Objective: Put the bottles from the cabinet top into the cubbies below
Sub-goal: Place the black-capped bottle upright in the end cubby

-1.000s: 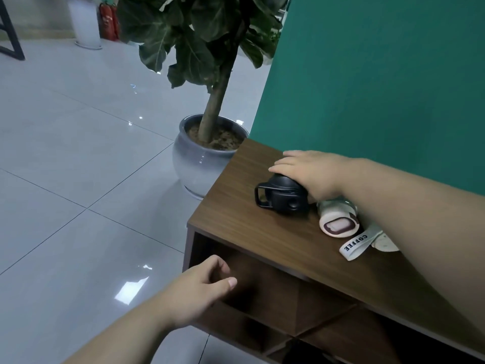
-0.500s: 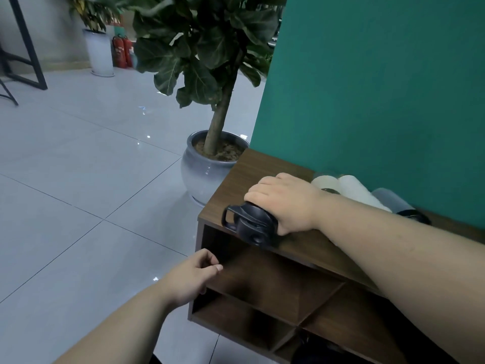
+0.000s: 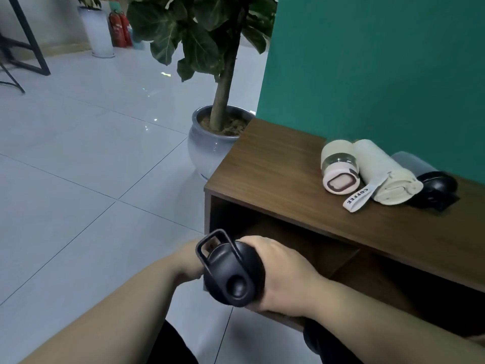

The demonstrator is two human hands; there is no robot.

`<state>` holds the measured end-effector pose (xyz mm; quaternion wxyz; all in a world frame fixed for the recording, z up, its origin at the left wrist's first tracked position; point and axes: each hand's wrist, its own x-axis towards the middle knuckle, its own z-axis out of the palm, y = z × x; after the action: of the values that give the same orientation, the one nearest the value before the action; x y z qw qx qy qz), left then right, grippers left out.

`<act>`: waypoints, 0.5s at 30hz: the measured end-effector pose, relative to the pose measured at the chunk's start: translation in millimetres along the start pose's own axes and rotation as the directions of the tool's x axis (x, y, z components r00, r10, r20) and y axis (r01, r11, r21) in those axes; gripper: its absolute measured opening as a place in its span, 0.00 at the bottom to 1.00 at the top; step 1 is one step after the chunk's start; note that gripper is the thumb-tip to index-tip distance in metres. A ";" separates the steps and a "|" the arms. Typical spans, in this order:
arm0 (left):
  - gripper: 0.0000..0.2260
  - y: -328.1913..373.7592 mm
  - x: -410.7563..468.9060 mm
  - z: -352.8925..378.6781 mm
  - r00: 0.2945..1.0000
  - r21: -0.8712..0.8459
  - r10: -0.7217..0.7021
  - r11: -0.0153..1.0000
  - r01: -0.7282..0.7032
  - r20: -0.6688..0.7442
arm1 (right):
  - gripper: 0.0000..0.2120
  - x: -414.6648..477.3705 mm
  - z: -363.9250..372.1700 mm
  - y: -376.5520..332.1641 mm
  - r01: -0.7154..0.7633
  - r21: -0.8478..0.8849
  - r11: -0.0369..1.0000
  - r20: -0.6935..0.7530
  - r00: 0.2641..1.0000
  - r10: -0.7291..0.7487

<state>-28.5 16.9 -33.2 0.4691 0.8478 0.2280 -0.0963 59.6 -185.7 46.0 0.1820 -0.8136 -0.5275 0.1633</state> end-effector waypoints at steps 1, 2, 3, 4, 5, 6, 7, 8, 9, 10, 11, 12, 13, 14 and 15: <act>0.06 8.1 2.1 4.6 0.999 0.053 -0.042 0.998 0.042 -0.003 | 0.37 2.0 10.8 11.3 -0.067 0.059 0.996 -0.012 0.998 0.068; 0.05 8.8 9.4 10.1 0.996 0.102 -0.078 0.992 0.074 0.039 | 0.38 5.1 21.6 22.1 -0.135 0.121 0.983 -0.019 0.990 0.138; 0.11 3.0 20.3 19.0 0.993 0.130 -0.108 0.986 0.100 0.056 | 0.40 9.1 31.6 31.7 -0.197 0.185 0.963 -0.024 0.979 0.205; 0.12 3.2 25.6 27.6 0.990 0.165 -0.114 0.981 0.099 0.085 | 0.42 13.2 40.8 40.7 -0.251 0.248 0.936 -0.025 0.964 0.265; 0.10 -0.4 32.6 34.0 0.989 0.187 -0.111 0.978 0.091 0.102 | 0.45 18.1 49.3 49.0 -0.294 0.302 0.907 -0.025 0.949 0.316; 0.07 -4.7 37.9 39.9 0.988 0.164 -0.097 0.984 0.076 0.121 | 0.47 23.5 57.1 57.1 -0.326 0.347 0.880 -0.027 0.934 0.356; 0.11 -13.9 48.5 46.4 0.989 0.156 -0.088 0.985 0.069 0.117 | 0.47 29.4 64.4 65.1 -0.350 0.381 0.856 -0.029 0.920 0.390; 0.17 -20.5 57.3 53.0 0.993 0.150 -0.047 0.988 0.031 0.107 | 0.46 35.7 71.1 73.0 -0.367 0.409 0.836 -0.032 0.909 0.415; 0.22 -24.5 62.8 57.9 0.996 0.156 -0.041 0.987 0.029 0.077 | 0.45 42.4 76.8 80.4 -0.372 0.435 0.820 -0.040 0.902 0.430; 0.24 -31.5 70.7 63.9 0.998 0.177 -0.040 0.984 0.032 0.042 | 0.45 49.5 81.7 87.4 -0.373 0.457 0.807 -0.051 0.895 0.442; 0.26 -35.5 76.9 70.0 0.999 0.184 -0.043 0.982 0.043 -0.002 | 0.45 56.2 85.7 93.1 -0.377 0.475 0.795 -0.061 0.887 0.457; 0.26 -38.6 83.1 76.2 0.998 0.181 -0.047 0.982 0.054 -0.045 | 0.46 62.4 88.9 97.1 -0.386 0.490 0.782 -0.067 0.878 0.475; 0.26 -43.8 89.9 82.2 0.995 0.178 -0.053 0.982 0.067 -0.085 | 0.46 68.4 91.2 100.4 -0.395 0.505 0.767 -0.069 0.868 0.492; 0.25 -47.7 95.5 87.2 0.992 0.176 -0.054 0.982 0.074 -0.116 | 0.47 73.6 92.9 103.2 -0.396 0.523 0.754 -0.074 0.861 0.504; 0.24 -50.8 101.3 92.2 0.988 0.163 -0.048 0.984 0.072 -0.147 | 0.46 78.2 94.8 106.2 -0.387 0.545 0.743 -0.085 0.857 0.509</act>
<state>40.9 -7.3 -159.5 0.3755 0.8816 0.2776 -0.0683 131.5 -142.3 -93.0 0.4048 -0.8520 -0.2279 0.2413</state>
